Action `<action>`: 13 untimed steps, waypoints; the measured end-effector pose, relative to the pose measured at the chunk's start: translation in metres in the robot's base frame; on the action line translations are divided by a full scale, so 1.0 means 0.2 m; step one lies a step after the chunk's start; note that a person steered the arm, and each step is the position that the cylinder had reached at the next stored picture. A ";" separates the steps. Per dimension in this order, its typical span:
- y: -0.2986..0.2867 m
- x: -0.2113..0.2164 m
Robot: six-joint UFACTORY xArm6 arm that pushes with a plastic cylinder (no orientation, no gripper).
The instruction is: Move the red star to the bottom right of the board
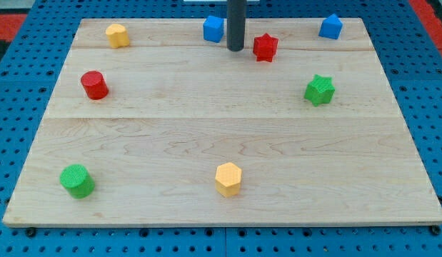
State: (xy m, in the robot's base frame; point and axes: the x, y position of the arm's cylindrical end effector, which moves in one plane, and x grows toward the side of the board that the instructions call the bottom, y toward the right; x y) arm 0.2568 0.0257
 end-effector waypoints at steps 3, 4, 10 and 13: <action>0.31 0.24; 0.30 0.48; 0.86 1.31; 1.02 1.31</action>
